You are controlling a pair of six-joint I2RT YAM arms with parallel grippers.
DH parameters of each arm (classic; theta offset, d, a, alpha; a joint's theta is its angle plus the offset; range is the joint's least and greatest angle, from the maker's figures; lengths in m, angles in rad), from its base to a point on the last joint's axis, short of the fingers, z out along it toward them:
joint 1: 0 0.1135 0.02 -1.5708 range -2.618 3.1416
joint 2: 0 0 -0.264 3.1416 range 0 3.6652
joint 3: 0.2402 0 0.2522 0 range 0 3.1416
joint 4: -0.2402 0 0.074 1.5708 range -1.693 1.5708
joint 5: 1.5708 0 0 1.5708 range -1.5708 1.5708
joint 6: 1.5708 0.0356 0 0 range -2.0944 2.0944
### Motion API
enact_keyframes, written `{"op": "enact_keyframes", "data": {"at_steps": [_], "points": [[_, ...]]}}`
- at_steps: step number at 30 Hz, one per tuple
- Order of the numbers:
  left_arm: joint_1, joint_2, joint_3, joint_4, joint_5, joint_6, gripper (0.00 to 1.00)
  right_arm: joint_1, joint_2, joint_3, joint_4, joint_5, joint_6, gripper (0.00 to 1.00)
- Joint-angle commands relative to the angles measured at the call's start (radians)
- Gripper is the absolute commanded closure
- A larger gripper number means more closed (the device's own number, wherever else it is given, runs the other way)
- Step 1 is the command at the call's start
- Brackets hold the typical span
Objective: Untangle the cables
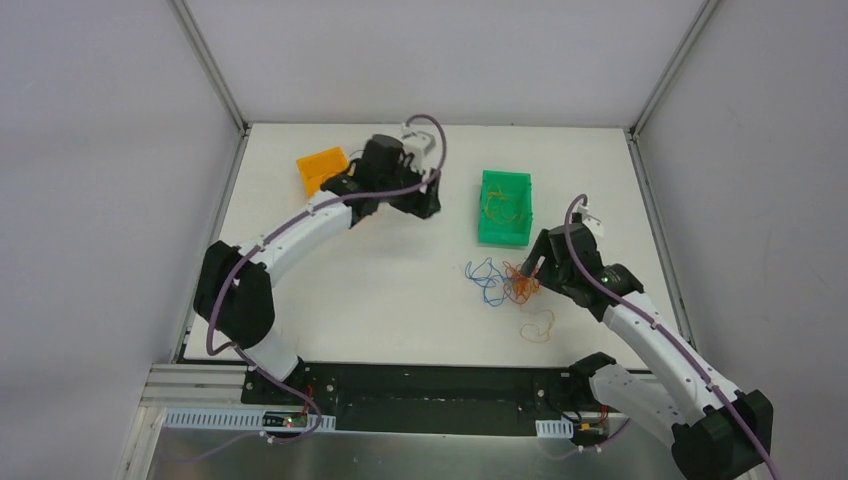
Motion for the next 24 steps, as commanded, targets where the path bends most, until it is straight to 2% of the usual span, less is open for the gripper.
{"op": "enact_keyframes", "data": {"at_steps": [1, 4, 9, 11, 12, 13, 18, 24], "points": [[-0.163, -0.034, -0.126, 0.073, 0.024, -0.044, 0.28, -0.02, -0.063, -0.065, 0.072, 0.004, 0.082, 0.24], [-0.227, -0.021, -0.17, 0.136, 0.04, -0.069, 0.28, -0.028, -0.074, -0.086, 0.096, -0.025, 0.103, 0.25], [-0.324, 0.066, -0.153, 0.142, 0.022, -0.04, 0.26, -0.031, -0.092, -0.091, 0.079, -0.034, 0.104, 0.22], [-0.351, 0.106, -0.141, 0.147, 0.021, -0.042, 0.19, -0.03, -0.128, -0.102, 0.084, -0.031, 0.1, 0.22], [-0.36, 0.125, -0.134, 0.155, 0.012, -0.044, 0.08, -0.031, -0.154, -0.108, 0.089, -0.028, 0.098, 0.21], [-0.371, 0.143, -0.129, 0.164, -0.011, -0.05, 0.01, -0.031, -0.176, -0.113, 0.091, -0.028, 0.095, 0.21], [-0.387, 0.206, -0.123, 0.248, 0.027, -0.052, 0.01, -0.031, -0.245, -0.122, 0.086, -0.022, 0.085, 0.2], [-0.398, 0.299, -0.065, 0.262, 0.095, -0.031, 0.04, -0.031, -0.247, -0.13, 0.086, -0.017, 0.083, 0.2]]}}
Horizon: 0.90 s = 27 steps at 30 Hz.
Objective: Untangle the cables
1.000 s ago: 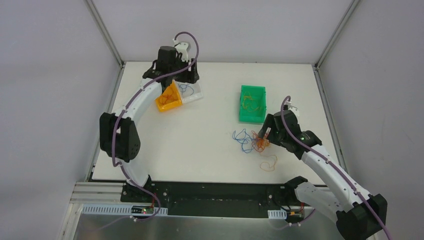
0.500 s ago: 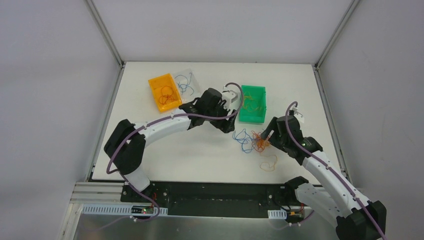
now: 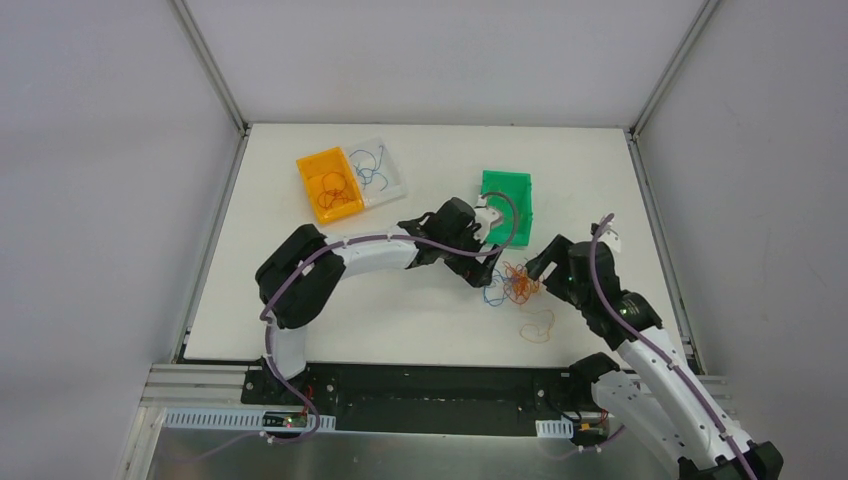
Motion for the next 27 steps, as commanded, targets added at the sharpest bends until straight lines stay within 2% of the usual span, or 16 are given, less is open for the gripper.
{"op": "enact_keyframes", "data": {"at_steps": [1, 7, 8, 13, 20, 27], "points": [[-0.007, 0.056, 0.079, 0.067, 0.065, 0.018, 0.06, -0.006, 0.006, -0.006, 0.016, 0.007, 0.0, 0.2], [-0.017, 0.118, 0.113, 0.068, 0.112, 0.021, 0.18, -0.006, 0.042, -0.014, 0.034, -0.007, 0.001, 0.19], [-0.02, 0.121, 0.114, 0.068, 0.118, 0.025, 0.25, -0.006, 0.051, -0.015, 0.039, -0.006, 0.004, 0.19], [-0.026, 0.082, 0.096, 0.044, 0.079, 0.03, 0.98, -0.007, 0.131, -0.016, 0.048, -0.001, 0.047, 0.19], [-0.026, -0.091, 0.01, 0.01, 0.024, 0.044, 1.0, -0.011, 0.203, -0.062, 0.162, -0.1, 0.094, 0.36], [-0.026, -0.136, -0.021, -0.016, 0.041, 0.021, 1.0, -0.009, 0.321, -0.106, 0.312, -0.309, 0.066, 0.39]]}}
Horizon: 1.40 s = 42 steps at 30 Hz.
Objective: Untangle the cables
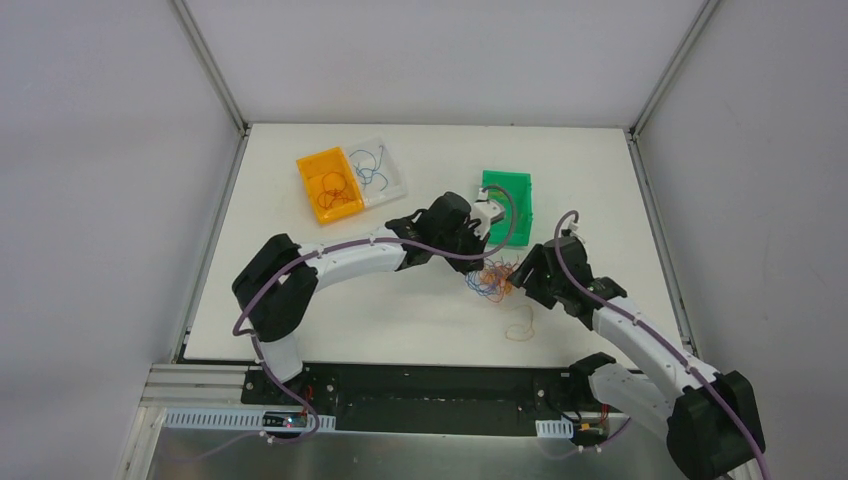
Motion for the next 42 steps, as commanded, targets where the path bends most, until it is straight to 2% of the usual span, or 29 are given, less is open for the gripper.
{"op": "enact_keyframes", "data": {"at_steps": [1, 9, 15, 16, 20, 23, 27, 30, 36, 42], "points": [[-0.005, -0.034, -0.015, -0.015, 0.007, -0.012, 1.0, -0.003, 0.084, -0.022, 0.155, -0.181, -0.001, 0.39], [-0.005, -0.042, -0.021, -0.015, 0.003, -0.029, 1.0, 0.001, 0.149, -0.045, 0.237, -0.206, 0.009, 0.43], [-0.004, -0.057, -0.033, -0.017, 0.007, -0.036, 1.0, 0.003, 0.233, -0.039, 0.265, -0.138, 0.024, 0.49], [-0.005, -0.064, -0.037, -0.018, 0.01, -0.037, 1.0, 0.003, 0.253, -0.032, 0.265, -0.132, 0.023, 0.53], [0.014, -0.125, -0.074, -0.029, -0.038, -0.033, 1.0, 0.002, 0.293, 0.01, 0.194, -0.047, 0.022, 0.89], [0.062, -0.197, -0.129, -0.056, -0.077, -0.047, 1.0, 0.0, 0.21, 0.011, 0.111, 0.065, 0.038, 0.98], [0.173, -0.318, -0.218, -0.115, -0.166, -0.102, 1.0, -0.013, 0.079, 0.02, -0.081, 0.325, 0.129, 1.0], [0.25, -0.42, -0.312, -0.14, -0.232, -0.159, 1.0, -0.049, 0.005, 0.039, -0.21, 0.44, 0.191, 1.0], [0.279, -0.57, -0.417, -0.169, -0.369, -0.164, 1.0, -0.105, -0.136, 0.037, -0.291, 0.474, 0.228, 1.0], [0.281, -0.595, -0.415, -0.241, -0.465, -0.17, 1.0, -0.126, -0.193, 0.062, -0.323, 0.494, 0.223, 1.0]]}}
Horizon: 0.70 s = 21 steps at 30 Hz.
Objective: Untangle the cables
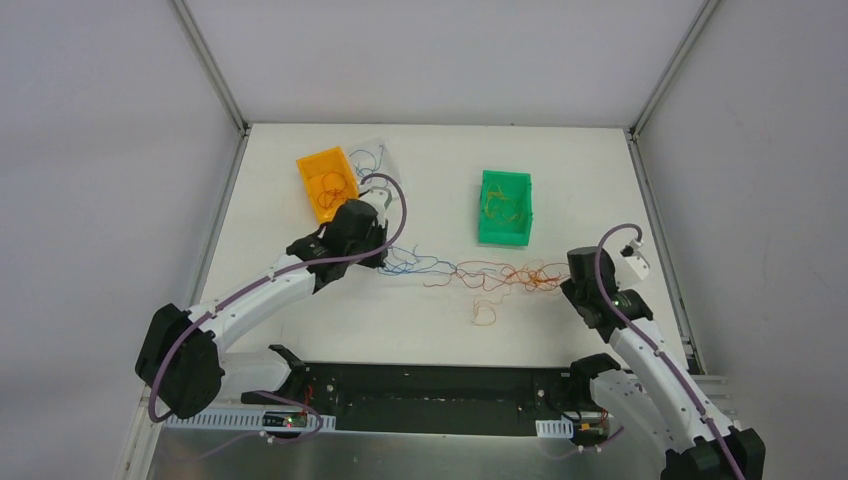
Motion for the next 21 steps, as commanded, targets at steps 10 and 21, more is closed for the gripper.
{"op": "enact_keyframes", "data": {"at_steps": [10, 21], "points": [[0.0, -0.038, -0.001, -0.107, -0.204, -0.009, 1.0, -0.02, -0.065, 0.079, -0.093, 0.08, 0.002, 1.0], [0.0, 0.061, 0.053, -0.093, 0.106, -0.031, 0.47, -0.014, -0.03, 0.049, 0.134, -0.414, -0.212, 0.13]]}}
